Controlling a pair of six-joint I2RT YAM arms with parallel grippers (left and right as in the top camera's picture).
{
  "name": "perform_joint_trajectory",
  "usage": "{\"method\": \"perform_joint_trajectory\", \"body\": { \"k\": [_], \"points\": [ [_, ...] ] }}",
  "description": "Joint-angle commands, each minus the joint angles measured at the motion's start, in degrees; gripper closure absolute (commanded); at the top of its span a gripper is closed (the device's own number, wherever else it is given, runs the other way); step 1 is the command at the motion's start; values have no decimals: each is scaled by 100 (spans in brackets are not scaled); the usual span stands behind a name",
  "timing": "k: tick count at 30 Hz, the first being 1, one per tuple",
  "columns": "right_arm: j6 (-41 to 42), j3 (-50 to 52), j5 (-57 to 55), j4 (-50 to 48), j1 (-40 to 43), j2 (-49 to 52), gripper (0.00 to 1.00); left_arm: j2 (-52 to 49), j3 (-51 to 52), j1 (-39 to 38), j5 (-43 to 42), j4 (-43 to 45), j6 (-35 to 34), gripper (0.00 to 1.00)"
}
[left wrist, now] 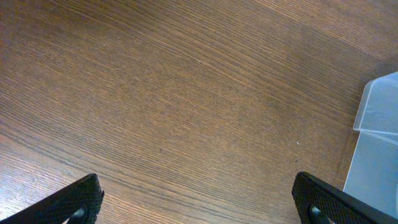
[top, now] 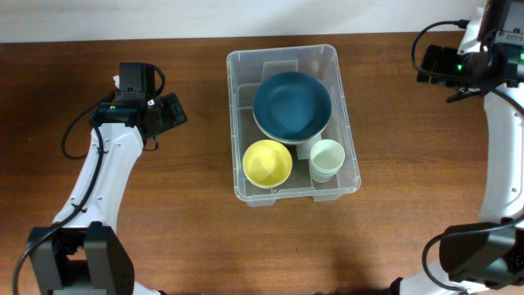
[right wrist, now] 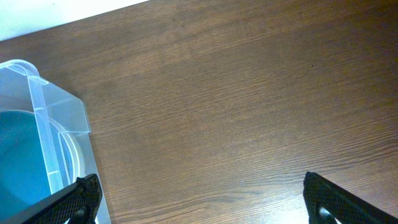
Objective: Pack container
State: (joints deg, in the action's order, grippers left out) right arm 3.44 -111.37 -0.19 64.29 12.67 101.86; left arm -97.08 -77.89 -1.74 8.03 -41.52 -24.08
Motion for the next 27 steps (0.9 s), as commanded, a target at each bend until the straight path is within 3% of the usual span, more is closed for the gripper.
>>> {"method": "perform_joint_trajectory", "body": {
  "k": [1, 8, 17, 21, 27],
  "points": [
    [44, -17, -33, -13, 17, -24, 1, 31, 7, 15, 101, 13, -13, 1],
    [7, -15, 9, 37, -9, -706, 1, 31, 7, 15, 103, 13, -13, 1],
    [-22, 330, 98, -264, -717, -3606, 1, 31, 7, 15, 103, 13, -13, 1],
    [-20, 1449, 101, -909, -1224, -5110, 1, 31, 7, 15, 103, 13, -13, 1],
    [-22, 4369, 63, -1906, -1388, -7602, 1, 31, 7, 15, 103, 13, -13, 1]
  ]
}}
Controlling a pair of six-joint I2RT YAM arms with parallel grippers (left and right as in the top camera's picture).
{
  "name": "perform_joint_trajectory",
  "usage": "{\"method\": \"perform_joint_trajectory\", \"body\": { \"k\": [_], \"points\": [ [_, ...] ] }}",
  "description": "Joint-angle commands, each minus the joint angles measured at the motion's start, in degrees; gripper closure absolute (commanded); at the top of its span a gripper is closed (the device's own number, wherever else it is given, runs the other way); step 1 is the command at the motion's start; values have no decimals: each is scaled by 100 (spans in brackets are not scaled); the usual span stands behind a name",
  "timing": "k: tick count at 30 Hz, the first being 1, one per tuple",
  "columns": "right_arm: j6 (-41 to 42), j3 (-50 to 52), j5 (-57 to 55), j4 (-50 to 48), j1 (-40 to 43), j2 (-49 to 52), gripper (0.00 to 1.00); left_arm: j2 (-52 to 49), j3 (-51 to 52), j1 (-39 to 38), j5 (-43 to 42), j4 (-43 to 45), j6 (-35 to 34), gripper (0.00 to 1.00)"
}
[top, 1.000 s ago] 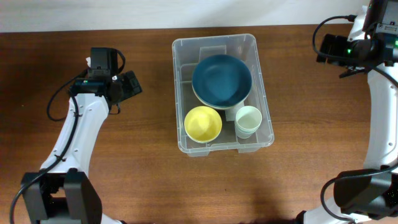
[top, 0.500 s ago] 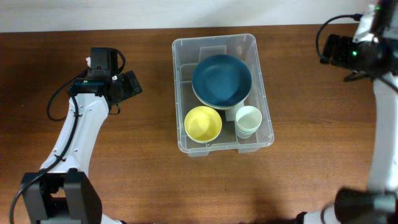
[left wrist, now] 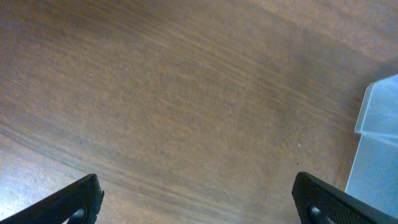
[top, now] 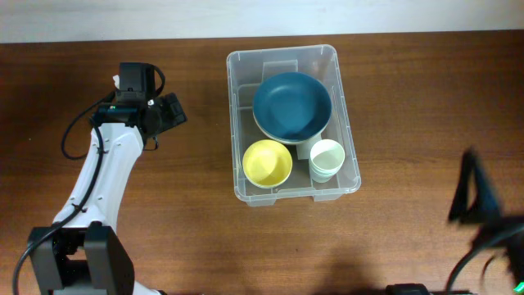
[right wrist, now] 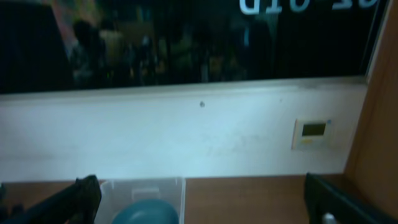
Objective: Pack container
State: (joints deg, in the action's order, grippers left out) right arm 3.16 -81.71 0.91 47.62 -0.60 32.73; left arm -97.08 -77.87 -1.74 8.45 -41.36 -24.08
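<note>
A clear plastic container (top: 282, 56) stands at the middle of the table. Inside it sit a dark blue bowl (top: 291, 106) on a pale plate, a yellow bowl (top: 267, 162) and a stack of white cups (top: 326, 157). Left of the container, my left gripper (top: 168, 115) is open over bare wood; its wrist view shows only a corner of the container (left wrist: 379, 124). My right arm (top: 473, 197) is a dark blur at the lower right. The right gripper (right wrist: 202, 199) is open and faces the back wall, with the container (right wrist: 168, 186) and the blue bowl (right wrist: 146, 211) low in its view.
The brown wooden table (top: 164, 213) runs to a white wall (right wrist: 186, 130) at the back. A dark window and a small wall panel (right wrist: 313, 130) show above it. No loose items lie outside the container.
My right arm was at the upper right looking down at the table; now it is at the lower right, its camera tilted up toward the back wall. The left arm has not moved.
</note>
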Motion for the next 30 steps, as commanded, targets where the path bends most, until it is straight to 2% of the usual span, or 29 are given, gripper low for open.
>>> {"method": "perform_joint_trajectory", "body": {
  "k": [1, 6, 12, 18, 30],
  "points": [
    [7, 1884, -79, -461, -59, -1043, 1, 31, 4, 15, 61, -2, -13, 0],
    [-142, 4328, -52, -1998, -42, -2594, 1, 31, 4, 15, 61, -2, -13, 0],
    [-140, 6347, 42, -3978, -42, -3180, 1, 31, 4, 15, 61, -2, -13, 1],
    [-122, 7366, 28, -5206, -42, -3180, 1, 31, 4, 15, 61, -2, -13, 1],
    [-144, 8061, -39, -5300, -42, -3254, 1, 31, 4, 15, 61, -2, -13, 1]
  ]
}}
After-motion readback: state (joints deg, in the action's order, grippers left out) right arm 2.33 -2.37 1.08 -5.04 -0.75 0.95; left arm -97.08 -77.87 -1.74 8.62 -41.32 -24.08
